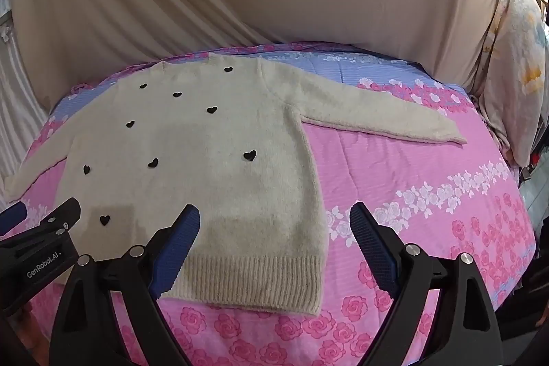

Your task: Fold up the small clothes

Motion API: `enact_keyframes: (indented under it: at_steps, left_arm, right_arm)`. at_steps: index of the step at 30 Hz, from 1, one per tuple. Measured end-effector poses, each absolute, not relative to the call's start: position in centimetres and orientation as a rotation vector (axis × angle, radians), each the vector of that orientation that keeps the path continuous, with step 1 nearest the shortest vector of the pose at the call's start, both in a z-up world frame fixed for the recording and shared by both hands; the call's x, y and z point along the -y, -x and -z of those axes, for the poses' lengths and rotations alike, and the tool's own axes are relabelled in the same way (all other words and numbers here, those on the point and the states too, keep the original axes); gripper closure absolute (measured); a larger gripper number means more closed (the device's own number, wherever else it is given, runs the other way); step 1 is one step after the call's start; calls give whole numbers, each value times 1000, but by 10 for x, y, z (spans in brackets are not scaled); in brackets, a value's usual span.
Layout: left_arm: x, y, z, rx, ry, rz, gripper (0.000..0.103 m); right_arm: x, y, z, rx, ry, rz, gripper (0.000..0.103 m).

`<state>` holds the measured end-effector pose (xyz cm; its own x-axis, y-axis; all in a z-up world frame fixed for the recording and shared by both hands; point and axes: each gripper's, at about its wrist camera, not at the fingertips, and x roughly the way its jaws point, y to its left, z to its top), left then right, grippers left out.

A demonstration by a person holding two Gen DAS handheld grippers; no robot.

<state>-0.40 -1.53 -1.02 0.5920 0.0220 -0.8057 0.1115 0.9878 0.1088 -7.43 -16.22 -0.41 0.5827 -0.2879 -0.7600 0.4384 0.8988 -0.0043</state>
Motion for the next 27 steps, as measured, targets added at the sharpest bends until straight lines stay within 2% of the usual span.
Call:
enact_keyframes:
  at_steps: [27]
  left_arm:
    - [22, 0, 18, -975, -159, 40, 12]
  right_arm:
    - [168, 70, 9, -868, -182, 405, 16]
